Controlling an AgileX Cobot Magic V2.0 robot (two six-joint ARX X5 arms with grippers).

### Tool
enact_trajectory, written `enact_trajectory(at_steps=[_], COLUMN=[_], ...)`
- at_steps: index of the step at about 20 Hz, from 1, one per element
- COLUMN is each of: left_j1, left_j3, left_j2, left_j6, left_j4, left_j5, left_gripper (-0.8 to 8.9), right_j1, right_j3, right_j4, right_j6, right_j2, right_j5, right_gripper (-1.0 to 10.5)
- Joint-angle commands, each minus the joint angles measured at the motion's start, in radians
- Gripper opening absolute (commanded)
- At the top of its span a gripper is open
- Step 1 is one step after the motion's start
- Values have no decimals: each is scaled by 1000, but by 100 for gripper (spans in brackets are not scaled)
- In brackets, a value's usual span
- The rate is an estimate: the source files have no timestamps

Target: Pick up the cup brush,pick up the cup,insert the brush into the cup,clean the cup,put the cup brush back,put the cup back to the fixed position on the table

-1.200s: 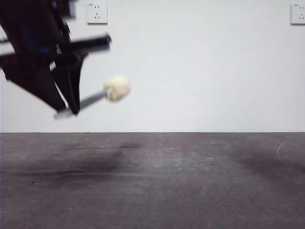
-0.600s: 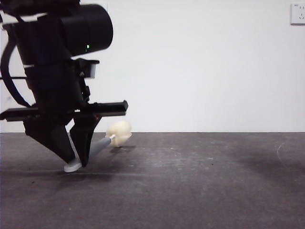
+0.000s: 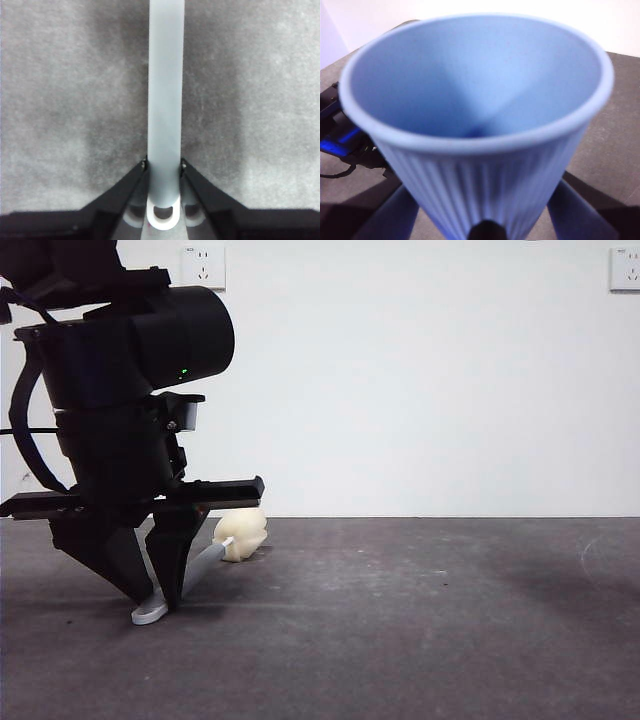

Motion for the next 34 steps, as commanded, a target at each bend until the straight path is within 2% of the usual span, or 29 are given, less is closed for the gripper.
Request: enact_trajectory(at_steps=[1,3,6,8,15,19,23,29,34], left_j1=[2,2,2,2,2,0,-5,-6,-6], left_j3=[-11,-11,-10,-10,-9,-9,-9,-9,-9], left_j2=[14,14,14,13,-67,-228,-484,-848,-1014], left_j6=[-6,0,2,3,80,117,172,212,212], left_j4=[-1,-3,-4,-4,-28,-29,-57,-186,-313], left_j5=[6,29,58,82,75,77,79,77,74], left_gripper=[-9,18,340,412,412,412,412,410,409], right_j1=[2,2,2,2,2,-6,-47,-134,-211], right_j3=[5,5,5,5,4,0,-3,-3,-4], right_j4=[6,5,4,4,43,183,350,570,687], right_j6=[11,11,11,11,-7,-125,-193,-192,-153], right_j2=[-3,-3,-2,-2,34,153,339,625,811], right_j5=[-2,-2,-2,-2,2,2,2,-59,-139], right_gripper=[-12,-12,-13,-12,-12,-13,-13,-12,-12])
